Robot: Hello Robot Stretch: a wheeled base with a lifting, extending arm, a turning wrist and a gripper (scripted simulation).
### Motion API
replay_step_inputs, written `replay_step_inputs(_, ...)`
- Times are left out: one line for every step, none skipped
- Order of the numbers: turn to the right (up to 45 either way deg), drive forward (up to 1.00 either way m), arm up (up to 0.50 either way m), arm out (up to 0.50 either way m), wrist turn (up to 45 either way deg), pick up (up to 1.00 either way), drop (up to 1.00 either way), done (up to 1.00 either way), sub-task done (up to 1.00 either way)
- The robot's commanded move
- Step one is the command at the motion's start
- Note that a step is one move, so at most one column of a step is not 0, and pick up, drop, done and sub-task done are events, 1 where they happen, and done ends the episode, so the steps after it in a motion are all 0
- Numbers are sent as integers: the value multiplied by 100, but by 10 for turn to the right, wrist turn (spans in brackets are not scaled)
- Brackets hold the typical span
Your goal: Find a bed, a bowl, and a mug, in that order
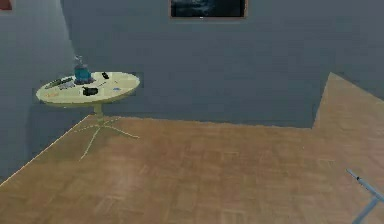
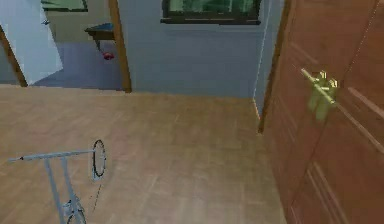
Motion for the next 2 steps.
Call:
replay_step_inputs(0, 100, 0, 0, 0, 0, 0, 0, 0)
replay_step_inputs(390, 0, 0, 0, 0, 0, 0, 0, 0)
